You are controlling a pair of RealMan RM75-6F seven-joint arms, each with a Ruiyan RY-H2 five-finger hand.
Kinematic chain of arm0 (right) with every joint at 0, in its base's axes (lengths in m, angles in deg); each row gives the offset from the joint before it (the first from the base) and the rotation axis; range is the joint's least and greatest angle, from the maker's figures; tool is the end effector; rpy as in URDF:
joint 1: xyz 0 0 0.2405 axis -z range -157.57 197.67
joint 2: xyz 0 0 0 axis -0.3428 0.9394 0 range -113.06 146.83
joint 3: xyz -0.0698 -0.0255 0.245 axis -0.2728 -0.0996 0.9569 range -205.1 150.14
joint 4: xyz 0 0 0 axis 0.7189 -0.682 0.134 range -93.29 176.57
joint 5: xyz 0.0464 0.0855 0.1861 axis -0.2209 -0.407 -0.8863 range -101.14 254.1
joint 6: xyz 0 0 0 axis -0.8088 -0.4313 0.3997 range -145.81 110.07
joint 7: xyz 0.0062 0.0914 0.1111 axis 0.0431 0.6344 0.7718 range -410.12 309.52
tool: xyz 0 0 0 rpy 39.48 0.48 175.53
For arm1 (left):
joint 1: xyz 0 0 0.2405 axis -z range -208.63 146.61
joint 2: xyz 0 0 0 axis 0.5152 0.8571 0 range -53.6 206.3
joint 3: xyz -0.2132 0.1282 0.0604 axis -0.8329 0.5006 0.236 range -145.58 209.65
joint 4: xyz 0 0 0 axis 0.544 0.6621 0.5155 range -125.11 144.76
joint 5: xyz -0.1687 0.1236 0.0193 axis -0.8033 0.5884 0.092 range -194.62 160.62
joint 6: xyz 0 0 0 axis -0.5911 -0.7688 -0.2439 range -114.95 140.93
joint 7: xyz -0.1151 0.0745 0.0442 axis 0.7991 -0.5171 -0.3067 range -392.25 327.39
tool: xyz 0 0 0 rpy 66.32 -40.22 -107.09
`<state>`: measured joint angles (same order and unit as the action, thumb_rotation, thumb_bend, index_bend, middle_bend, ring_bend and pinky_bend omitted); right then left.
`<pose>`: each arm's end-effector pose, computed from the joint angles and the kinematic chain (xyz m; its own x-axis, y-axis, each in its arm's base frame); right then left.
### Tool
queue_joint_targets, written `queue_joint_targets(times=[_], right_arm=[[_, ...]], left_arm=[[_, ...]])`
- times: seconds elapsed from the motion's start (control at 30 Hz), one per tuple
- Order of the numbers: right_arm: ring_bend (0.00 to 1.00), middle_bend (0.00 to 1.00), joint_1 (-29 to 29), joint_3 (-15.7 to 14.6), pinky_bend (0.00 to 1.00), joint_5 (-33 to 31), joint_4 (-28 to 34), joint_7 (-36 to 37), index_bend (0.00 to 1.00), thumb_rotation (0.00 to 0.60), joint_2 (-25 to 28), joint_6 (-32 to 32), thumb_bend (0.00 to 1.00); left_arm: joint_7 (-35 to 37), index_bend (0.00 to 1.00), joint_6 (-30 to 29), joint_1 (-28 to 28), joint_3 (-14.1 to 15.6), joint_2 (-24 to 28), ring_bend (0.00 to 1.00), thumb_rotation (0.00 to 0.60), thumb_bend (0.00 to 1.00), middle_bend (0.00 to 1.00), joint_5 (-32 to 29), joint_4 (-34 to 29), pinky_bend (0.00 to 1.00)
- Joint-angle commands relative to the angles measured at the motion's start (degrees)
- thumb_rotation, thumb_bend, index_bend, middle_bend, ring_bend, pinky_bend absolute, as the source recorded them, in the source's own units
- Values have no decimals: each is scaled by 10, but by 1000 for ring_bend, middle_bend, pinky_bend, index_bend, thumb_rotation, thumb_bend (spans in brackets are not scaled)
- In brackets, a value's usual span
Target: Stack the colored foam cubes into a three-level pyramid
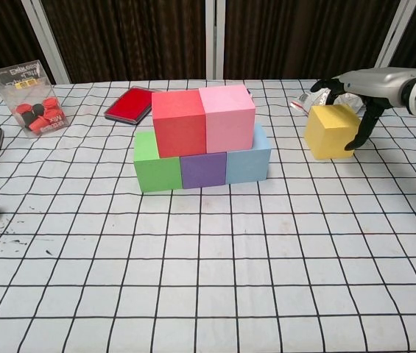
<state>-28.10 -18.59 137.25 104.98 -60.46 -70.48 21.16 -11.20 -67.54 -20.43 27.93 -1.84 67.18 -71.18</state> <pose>-0.2119 -0.4159 0.0088 0.5574 -0.3423 0.7564 -0.8294 -0.2720 0.4880 -0.3101 0.2181 0.0900 -0.0146 0.0497 0.9987 0.9988 -0.0456 0.0169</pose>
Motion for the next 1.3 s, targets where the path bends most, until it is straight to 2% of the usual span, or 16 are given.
queue_joint_targets(times=[0.03, 0.13, 0.33, 0.43, 0.57, 0.73, 0.87, 1.0, 1.13, 1.3], right_arm=[[3, 352, 6, 3, 0, 13, -7, 7, 0, 600, -9, 22, 29], [45, 433, 15, 6, 0, 39, -5, 27, 0, 600, -12, 55, 69], [86, 495, 28, 10, 0, 76, 36, 55, 0, 600, 24, 87, 108], [89, 498, 35, 21, 0, 93, 89, 68, 0, 600, 60, 114, 110], [89, 496, 34, 49, 0, 113, 177, 72, 0, 600, 123, 144, 113], [107, 495, 8, 90, 0, 113, 293, 48, 0, 600, 213, 127, 124], [113, 494, -26, 108, 0, 78, 360, 43, 0, 600, 258, 61, 124], [113, 494, -64, 113, 0, 29, 390, 39, 0, 600, 266, 3, 123], [113, 503, -97, 110, 0, -7, 394, 6, 0, 600, 253, -5, 122], [139, 521, -137, 98, 0, -84, 402, -54, 0, 600, 236, 8, 119]], left_arm=[[2, 63, 1, 0, 1, -1, 0, 600, 0, 118, 0, 2, 64], [-2, 62, -1, 0, 2, -1, 0, 600, 0, 117, 3, 3, 64], [-5, 62, -2, 0, 2, -2, 0, 600, 0, 118, 5, 1, 64], [-5, 62, 0, 0, 2, -2, 0, 600, 0, 117, 3, 0, 64], [-3, 62, 2, 1, 1, 0, 0, 600, 0, 118, 2, -3, 64], [-4, 63, 2, 3, -1, 3, 0, 600, 0, 118, 3, -11, 64], [-8, 62, 0, 3, -2, 7, 0, 600, 0, 117, 4, -18, 64], [-12, 63, -1, 2, -2, 11, 0, 600, 0, 117, 4, -23, 64], [-18, 63, -2, 2, -1, 9, 0, 600, 0, 117, 5, -22, 64], [-16, 63, -3, 4, -2, 2, 0, 600, 0, 117, 7, -18, 64]])
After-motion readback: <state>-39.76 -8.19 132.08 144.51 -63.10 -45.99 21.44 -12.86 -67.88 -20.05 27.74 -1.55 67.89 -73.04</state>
